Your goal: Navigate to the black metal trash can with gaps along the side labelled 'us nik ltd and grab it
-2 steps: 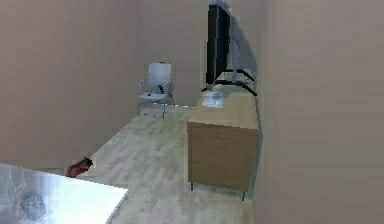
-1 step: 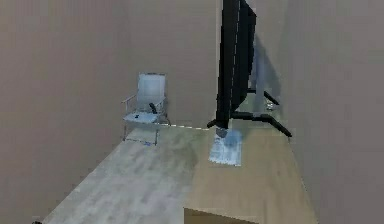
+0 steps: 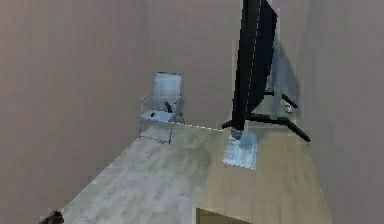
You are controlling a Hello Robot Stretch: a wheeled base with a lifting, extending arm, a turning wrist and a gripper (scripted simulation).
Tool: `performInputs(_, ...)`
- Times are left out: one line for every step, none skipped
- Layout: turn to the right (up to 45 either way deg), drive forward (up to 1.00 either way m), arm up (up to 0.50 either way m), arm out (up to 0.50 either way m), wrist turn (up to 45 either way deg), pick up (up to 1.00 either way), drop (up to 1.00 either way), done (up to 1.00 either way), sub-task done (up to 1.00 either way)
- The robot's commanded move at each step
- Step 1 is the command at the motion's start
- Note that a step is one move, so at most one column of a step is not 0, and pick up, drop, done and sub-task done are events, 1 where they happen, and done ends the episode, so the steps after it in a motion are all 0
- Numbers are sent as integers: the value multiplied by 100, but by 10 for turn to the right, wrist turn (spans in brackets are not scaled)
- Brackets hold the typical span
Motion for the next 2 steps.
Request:
performInputs(0,30,0,0,0,0,0,0,0)
performInputs(-450,0,0,0,0,0,0,0,0)
